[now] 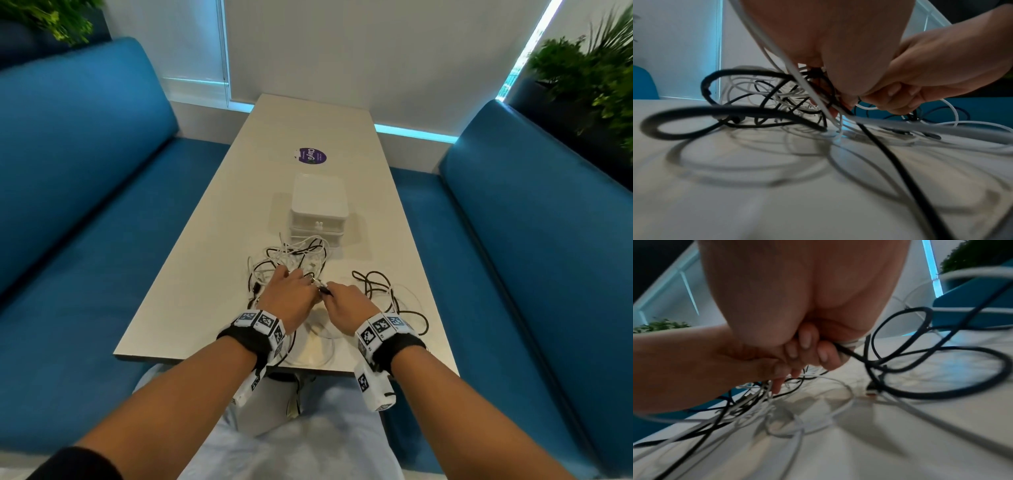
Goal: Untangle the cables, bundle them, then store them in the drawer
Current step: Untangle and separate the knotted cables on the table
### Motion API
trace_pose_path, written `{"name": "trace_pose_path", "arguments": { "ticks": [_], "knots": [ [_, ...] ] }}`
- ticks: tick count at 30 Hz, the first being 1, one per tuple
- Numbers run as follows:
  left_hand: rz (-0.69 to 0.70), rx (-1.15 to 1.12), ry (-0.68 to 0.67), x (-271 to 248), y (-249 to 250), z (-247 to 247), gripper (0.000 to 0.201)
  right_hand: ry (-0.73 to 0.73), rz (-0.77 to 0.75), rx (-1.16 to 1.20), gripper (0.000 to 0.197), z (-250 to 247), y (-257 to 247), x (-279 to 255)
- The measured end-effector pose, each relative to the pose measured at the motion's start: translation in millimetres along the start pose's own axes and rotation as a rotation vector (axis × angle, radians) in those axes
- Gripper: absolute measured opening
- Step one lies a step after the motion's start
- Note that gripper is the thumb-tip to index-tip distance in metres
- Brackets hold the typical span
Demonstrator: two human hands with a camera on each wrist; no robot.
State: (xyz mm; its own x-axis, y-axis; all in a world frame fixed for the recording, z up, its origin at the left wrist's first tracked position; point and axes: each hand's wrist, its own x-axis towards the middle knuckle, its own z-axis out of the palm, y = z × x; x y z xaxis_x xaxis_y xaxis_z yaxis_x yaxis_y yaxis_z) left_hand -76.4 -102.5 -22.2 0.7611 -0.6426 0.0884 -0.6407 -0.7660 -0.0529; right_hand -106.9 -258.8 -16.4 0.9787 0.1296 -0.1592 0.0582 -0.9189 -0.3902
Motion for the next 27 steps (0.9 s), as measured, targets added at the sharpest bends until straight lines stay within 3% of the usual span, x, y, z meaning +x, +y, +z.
{"name": "trace_pose_path", "arguments": {
  "ticks": [3,9,18,27],
  "knots": [
    [-0.013,-0.004,-0.002,-2,0,2,0.026,-0.032,0.006,-0.035,0.021,-1,6,-3],
    [-0.039,0.076,0.027,-4,0,-2,0.025,0.06,0.056,-0.301,0.026,-13,20,-8],
    [-0.079,0.208,-0.088,-5,10,-22,0.021,0.08,0.245,-0.311,0.025,-34,49,-13],
    [0.03,0.061,0.065,-12,-2,4,0.021,0.13,0.305,-0.362,0.024,-29,52,-20]
  ]
}}
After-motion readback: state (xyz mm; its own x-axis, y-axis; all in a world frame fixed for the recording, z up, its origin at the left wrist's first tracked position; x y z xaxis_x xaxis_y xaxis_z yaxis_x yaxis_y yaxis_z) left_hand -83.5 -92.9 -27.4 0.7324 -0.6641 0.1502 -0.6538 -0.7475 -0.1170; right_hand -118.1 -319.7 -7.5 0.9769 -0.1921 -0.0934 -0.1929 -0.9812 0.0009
